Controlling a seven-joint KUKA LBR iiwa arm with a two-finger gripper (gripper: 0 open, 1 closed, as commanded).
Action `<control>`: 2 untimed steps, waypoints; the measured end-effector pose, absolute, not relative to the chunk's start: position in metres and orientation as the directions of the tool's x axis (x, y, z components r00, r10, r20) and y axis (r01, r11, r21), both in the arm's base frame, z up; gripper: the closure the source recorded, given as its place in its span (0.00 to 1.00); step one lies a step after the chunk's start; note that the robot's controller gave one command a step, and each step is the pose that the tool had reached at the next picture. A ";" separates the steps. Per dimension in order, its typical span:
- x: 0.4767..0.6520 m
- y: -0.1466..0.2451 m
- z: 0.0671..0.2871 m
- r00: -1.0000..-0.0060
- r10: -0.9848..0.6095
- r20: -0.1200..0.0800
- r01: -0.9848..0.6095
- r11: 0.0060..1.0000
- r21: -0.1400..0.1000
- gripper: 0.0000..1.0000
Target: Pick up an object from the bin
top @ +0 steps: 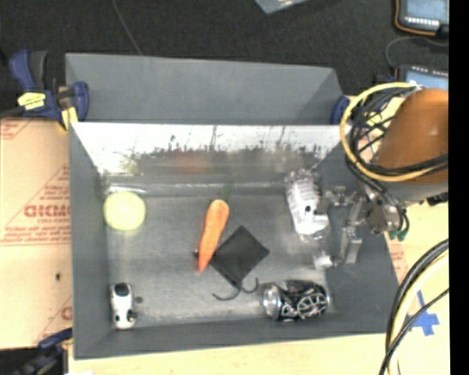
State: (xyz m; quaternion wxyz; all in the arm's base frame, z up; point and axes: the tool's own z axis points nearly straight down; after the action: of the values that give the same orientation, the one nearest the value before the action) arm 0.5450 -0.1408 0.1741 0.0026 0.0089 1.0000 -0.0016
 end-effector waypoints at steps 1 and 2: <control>0.556 -0.121 0.154 -0.993 -0.116 0.004 -0.116 0.993 -0.001 0.00; 0.532 -0.109 0.134 -0.941 -0.338 -0.011 -0.338 0.941 -0.008 0.00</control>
Offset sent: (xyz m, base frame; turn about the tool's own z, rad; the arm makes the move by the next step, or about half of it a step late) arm -0.0679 0.0460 -0.0848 -0.2650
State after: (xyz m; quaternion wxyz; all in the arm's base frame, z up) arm 0.5320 -0.1093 0.1338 0.0059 -0.1717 0.9851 -0.0031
